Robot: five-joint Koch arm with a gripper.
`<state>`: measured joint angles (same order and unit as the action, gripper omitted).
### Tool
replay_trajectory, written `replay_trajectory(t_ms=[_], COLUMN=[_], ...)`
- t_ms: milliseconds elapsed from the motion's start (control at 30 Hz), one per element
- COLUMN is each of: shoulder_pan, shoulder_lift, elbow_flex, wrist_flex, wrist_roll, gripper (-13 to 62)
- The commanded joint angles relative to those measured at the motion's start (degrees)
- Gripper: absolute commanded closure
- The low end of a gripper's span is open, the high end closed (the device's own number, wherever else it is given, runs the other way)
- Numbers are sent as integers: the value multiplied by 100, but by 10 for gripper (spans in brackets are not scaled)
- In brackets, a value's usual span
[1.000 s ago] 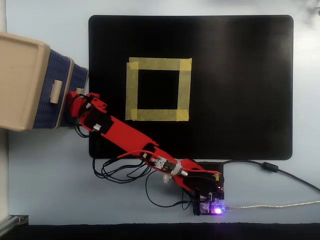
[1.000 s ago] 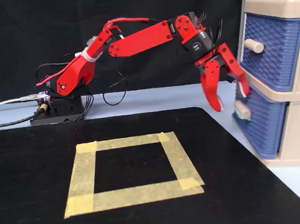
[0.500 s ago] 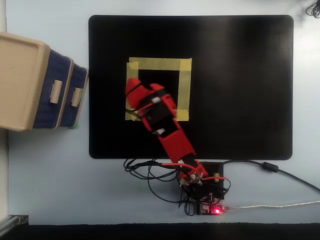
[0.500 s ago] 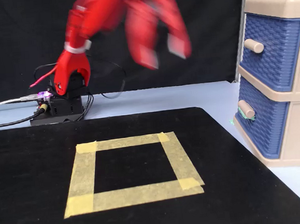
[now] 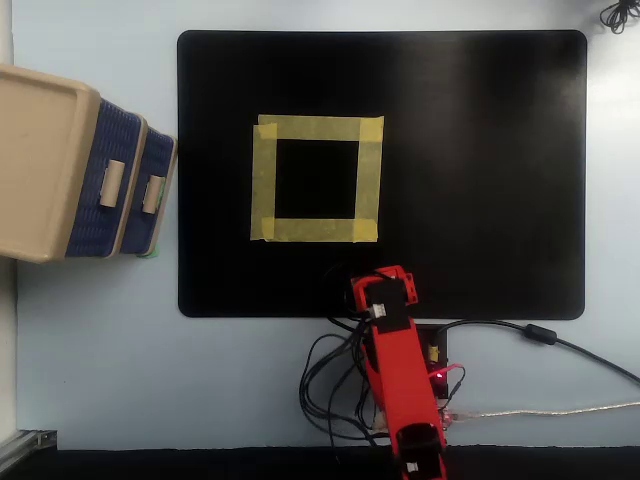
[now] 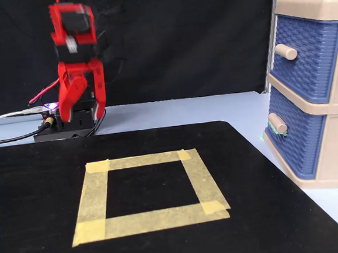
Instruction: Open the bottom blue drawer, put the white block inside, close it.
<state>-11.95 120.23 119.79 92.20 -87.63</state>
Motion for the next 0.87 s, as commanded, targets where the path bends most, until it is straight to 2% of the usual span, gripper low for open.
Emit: replay_trajectory(t_ms=[0, 67, 200, 833], shoulder_pan=[-44, 0, 9, 35], shoulder_lift=[888, 1450, 1441, 1441], elbow_flex=[677, 1459, 2030, 2074], wrist_flex=[-483, -554, -343, 105], wrist_roll=[-9, -18, -18, -70], gripper=[153, 152, 149, 151])
